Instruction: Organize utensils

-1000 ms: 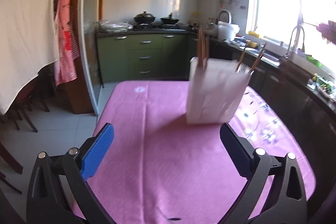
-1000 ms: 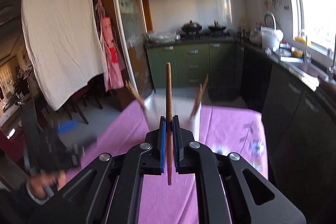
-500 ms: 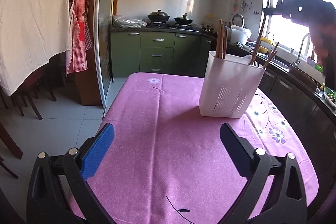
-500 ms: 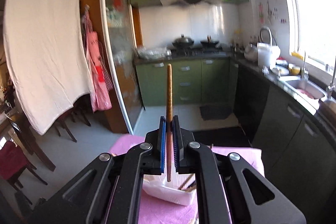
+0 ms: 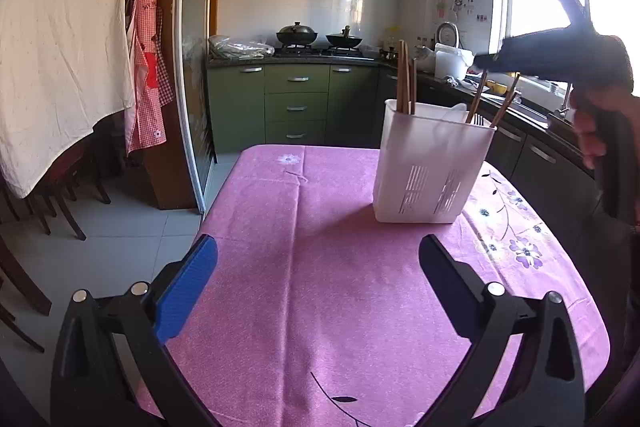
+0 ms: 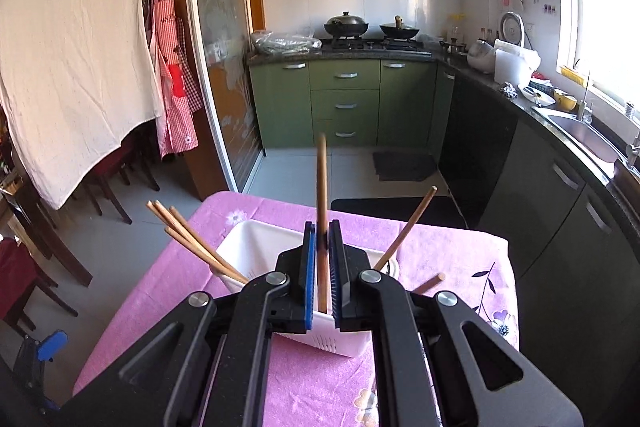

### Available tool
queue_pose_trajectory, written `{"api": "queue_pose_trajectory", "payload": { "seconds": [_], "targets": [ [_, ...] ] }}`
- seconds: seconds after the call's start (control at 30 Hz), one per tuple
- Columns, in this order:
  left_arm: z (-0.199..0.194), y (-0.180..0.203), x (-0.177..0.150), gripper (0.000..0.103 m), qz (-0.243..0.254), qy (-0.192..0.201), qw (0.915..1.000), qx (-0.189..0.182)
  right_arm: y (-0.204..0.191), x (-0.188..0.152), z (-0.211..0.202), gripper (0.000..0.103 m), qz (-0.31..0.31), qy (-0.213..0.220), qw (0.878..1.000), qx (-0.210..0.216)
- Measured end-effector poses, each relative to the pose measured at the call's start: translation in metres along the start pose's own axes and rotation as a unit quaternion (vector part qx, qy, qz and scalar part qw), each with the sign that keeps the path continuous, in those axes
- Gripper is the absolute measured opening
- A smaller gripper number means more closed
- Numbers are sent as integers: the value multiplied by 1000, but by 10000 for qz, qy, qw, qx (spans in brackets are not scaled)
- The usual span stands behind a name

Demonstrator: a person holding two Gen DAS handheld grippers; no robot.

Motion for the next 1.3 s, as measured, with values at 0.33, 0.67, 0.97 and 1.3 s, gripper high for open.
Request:
{"api": "queue_pose_trajectory", "payload": {
  "seconds": [0.33,0.67,0.97,1.3],
  "targets": [
    [-12,5,2,96,-3,9,9999,-147,6,-49,-146,54,33,909,9957,-170],
    [-42,6,0,96,31,23,9999,-149,5,-144,-220,92,258,1029,9934,-429],
    [-64,0,5,96,26,142,9998,-114,-11,-149,-240,98,176,1279,9905,-474],
    [-79,-1,8,96,71,208,9996,-162,-14,-148,-245,98,123,1259,9906,-513]
  ]
}}
Point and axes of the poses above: each gripper's, at about its wrist camera, not at the fingertips, and z roughly the way its jaws point, y to its right, x to its top, the point moved 1 cm from there along z, roughly the way its jaws point, and after that the axes turned 14 degrees about y, right-handed, at the moved point
